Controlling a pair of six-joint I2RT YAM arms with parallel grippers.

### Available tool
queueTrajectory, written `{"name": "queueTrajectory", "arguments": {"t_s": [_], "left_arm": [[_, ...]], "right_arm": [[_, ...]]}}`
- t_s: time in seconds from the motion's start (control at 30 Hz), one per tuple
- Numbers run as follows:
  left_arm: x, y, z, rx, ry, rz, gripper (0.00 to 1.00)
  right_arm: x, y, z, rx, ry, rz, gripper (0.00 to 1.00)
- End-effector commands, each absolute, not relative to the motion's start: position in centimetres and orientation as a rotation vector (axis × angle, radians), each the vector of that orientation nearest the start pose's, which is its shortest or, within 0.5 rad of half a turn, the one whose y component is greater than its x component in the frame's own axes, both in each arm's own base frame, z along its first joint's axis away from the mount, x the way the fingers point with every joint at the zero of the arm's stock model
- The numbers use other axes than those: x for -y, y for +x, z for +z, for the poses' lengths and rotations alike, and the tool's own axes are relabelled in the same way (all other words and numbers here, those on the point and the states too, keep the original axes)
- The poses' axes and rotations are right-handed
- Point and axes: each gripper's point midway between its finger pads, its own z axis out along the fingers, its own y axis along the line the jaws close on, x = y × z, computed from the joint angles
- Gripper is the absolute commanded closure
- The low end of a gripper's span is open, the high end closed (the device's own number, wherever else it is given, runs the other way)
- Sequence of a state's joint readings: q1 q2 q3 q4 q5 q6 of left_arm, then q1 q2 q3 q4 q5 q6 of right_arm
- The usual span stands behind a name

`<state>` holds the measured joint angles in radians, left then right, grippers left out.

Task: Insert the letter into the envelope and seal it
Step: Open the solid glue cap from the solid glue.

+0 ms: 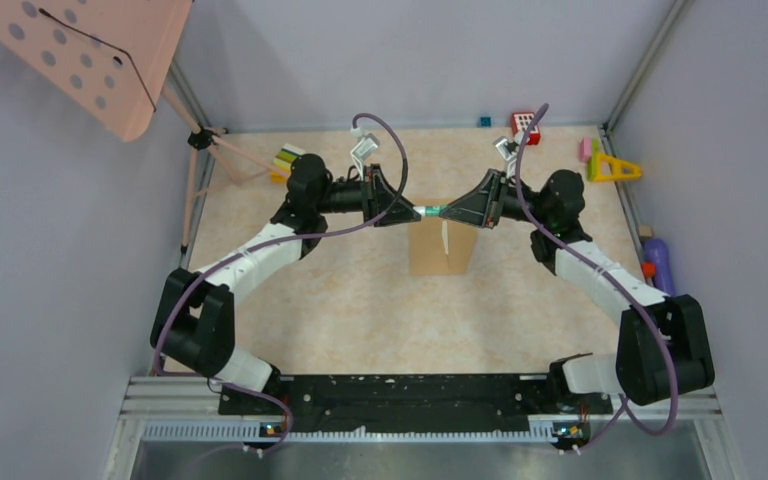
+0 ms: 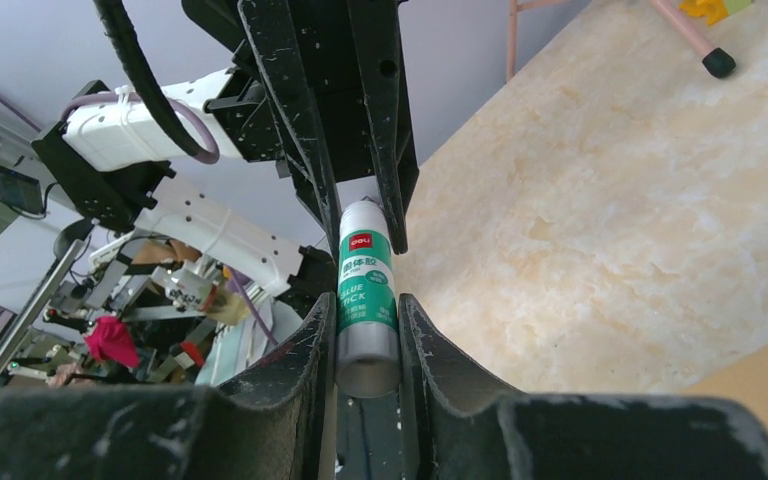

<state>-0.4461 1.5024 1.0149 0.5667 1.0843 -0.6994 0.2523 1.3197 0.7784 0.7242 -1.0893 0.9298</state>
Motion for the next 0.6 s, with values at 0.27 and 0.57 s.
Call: {"name": "queueTrajectory", "arguments": {"t_s": [0.27,0.57], "left_arm": [[30.8,27.0,32.2,-1.51,0.789,-1.611,1.0],[30.5,26.5,32.6,-1.481,0.794,-1.624,1.0]], "right_arm": [[-24.2,27.4,29.5,-1.624,-0.522,1.589,1.0],[-23.3,27.9,29.9,-1.618,-0.475,1.602,1.0]]}}
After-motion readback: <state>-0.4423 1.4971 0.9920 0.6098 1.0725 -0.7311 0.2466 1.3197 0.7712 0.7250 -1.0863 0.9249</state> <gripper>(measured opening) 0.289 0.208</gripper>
